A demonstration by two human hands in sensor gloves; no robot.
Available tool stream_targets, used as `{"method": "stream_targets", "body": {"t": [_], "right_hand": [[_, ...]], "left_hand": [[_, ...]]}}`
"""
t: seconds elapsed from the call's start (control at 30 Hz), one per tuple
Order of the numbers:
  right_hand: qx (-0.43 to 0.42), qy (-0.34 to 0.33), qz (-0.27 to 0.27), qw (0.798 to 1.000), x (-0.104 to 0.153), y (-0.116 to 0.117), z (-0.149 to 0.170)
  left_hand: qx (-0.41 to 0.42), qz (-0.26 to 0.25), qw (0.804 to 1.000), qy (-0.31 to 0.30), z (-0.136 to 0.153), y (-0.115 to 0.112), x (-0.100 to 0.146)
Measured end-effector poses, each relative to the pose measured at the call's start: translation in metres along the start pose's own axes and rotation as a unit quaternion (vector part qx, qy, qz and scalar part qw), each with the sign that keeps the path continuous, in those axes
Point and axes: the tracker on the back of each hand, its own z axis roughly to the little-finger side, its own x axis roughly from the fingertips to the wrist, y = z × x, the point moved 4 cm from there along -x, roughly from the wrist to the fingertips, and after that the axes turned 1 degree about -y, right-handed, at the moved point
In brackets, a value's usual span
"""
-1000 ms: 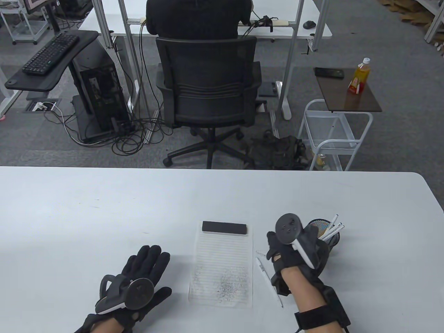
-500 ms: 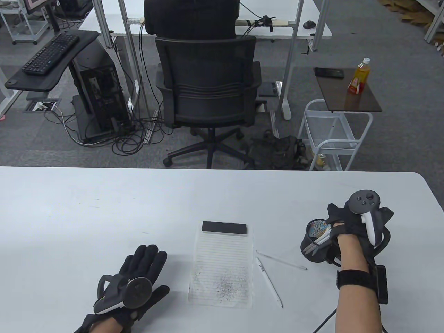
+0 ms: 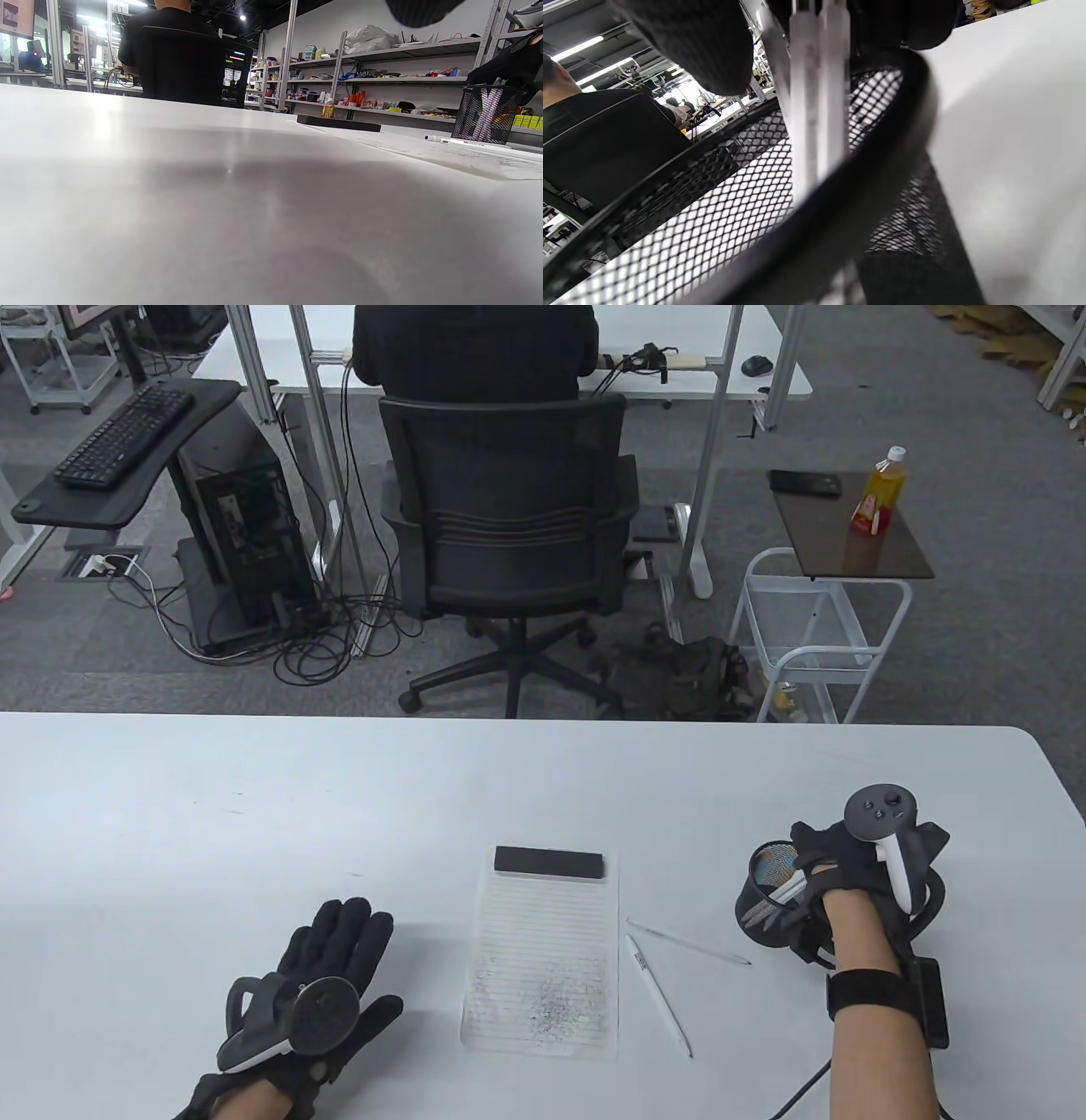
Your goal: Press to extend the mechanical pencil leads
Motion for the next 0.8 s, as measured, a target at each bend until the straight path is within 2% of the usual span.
{"method": "stream_targets", "body": {"t": [0.43, 0.6, 0.8], "right_hand": [[-0.024, -0.028, 0.032, 0.999, -0.002, -0.001, -0.009], [-0.045, -0.052, 0.059, 0.996, 0.003, -0.014, -0.015], [-0.102, -0.099, 0.110, 0.984, 0.021, -0.045, -0.027]], "left_hand": [[0.001, 0.006, 1.000, 0.003, 0.001, -0.001, 0.000], [0.002, 0.004, 1.000, 0.002, 0.001, -0.001, 0.000], [0.004, 0.003, 1.000, -0.002, 0.000, -0.001, 0.000]]}}
